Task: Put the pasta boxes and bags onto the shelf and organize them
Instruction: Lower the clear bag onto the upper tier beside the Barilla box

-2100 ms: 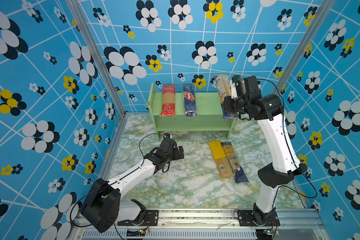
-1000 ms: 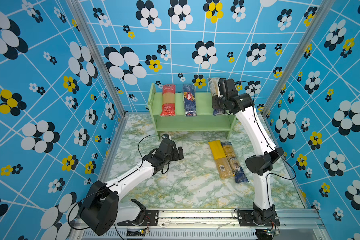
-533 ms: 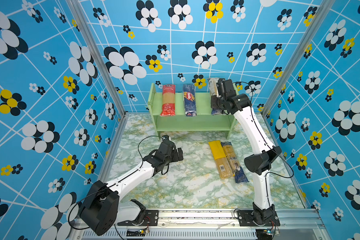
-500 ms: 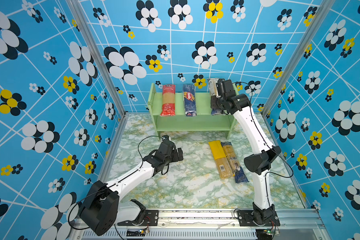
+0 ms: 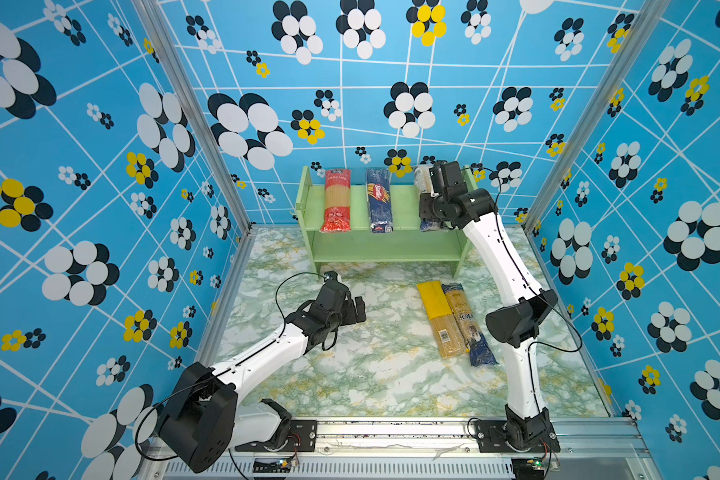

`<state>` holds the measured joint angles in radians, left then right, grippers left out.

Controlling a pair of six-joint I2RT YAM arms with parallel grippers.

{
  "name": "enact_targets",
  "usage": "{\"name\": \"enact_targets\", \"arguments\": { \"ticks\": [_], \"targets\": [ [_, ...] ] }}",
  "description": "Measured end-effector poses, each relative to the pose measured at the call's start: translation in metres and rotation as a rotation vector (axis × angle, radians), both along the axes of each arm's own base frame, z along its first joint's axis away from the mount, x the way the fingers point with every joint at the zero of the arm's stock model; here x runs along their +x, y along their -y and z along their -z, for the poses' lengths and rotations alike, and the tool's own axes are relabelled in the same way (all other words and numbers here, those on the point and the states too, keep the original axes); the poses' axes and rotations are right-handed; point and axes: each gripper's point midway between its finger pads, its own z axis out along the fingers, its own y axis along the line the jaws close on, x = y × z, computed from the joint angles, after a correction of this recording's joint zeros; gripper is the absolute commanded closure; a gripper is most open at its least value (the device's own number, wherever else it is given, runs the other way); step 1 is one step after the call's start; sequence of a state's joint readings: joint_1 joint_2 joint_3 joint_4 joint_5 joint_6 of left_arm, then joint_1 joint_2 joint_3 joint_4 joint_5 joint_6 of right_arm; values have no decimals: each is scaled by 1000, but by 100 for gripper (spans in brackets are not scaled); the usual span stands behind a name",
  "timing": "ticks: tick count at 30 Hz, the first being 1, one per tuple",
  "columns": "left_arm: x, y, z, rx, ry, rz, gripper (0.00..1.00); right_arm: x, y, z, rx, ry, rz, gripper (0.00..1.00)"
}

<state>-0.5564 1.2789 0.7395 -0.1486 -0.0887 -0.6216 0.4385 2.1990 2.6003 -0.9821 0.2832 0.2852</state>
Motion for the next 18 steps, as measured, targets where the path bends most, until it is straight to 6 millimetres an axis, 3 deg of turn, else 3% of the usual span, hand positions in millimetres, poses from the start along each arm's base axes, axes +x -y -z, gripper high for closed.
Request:
{"name": "enact_targets", "arguments": {
  "ticks": [18],
  "targets": [
    [0,0,0,0,0,0,1,8,-3,-15,18,65,-4,34]
  ]
}}
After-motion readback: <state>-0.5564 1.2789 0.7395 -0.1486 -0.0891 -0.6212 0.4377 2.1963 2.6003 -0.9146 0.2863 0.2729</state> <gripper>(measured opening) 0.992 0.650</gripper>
